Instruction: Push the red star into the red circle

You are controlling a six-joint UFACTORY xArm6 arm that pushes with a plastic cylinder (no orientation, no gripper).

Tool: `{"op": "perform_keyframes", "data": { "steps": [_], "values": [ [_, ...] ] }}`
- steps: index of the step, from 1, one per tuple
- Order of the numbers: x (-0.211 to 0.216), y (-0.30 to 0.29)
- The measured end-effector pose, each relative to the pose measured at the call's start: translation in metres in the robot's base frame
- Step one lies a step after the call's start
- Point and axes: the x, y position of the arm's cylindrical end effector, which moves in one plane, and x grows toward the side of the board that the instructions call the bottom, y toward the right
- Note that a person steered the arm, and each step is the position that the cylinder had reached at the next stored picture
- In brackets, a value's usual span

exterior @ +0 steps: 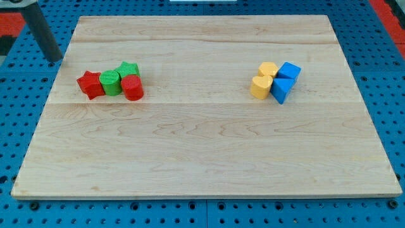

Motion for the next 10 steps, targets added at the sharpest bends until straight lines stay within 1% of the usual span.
{"op": "perform_keyframes", "data": {
  "steps": [1,2,3,4,5,6,8,9,10],
  "values": [
    [0.018,0.008],
    [0.020,0.027],
    [0.041,0.051],
    [0.075,0.081],
    [0.100,0.088],
    [0.117,0.083],
    [0.118,0.139],
    [0.135,0.131],
    [0.143,0.154]
  ]
}}
